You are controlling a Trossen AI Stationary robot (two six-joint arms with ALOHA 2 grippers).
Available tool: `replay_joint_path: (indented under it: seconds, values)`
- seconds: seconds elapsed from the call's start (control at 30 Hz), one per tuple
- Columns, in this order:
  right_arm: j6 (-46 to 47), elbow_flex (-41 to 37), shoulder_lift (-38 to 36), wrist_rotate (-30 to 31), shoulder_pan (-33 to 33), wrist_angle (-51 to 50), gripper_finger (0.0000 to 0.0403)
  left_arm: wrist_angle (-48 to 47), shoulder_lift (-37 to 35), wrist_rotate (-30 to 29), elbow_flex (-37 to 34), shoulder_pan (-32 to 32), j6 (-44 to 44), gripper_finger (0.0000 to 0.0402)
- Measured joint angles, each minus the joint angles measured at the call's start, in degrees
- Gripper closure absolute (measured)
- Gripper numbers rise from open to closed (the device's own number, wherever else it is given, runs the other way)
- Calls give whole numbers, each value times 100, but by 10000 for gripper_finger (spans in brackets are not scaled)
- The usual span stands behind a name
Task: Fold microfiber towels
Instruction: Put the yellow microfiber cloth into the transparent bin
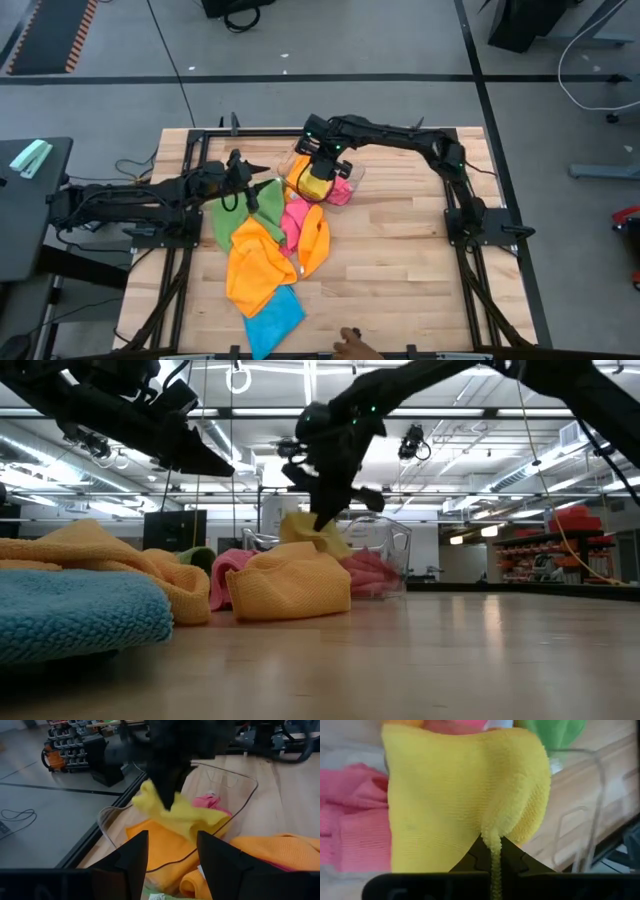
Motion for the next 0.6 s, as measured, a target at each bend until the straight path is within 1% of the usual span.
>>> replay_joint_path:
  seconds: [0.13, 0.27, 0.37, 0.47, 0.6]
  values:
    - [-1, 6, 353, 151, -32, 506, 393, -34, 1, 2, 0, 0, -2, 224]
    - [-37, 6, 396, 352, -33, 732, 393, -151, 2, 2, 1, 0, -4, 229]
    - [-78, 6, 366, 323, -34, 980, 393, -174, 2, 1, 1, 0, -6, 228]
    - [-266, 14, 333, 118, -70, 1131, 393, -173, 4, 2, 2, 0, -6, 226]
    - [-354, 14, 544, 128, -58, 1177, 393, -171, 4, 1, 2, 0, -9, 227]
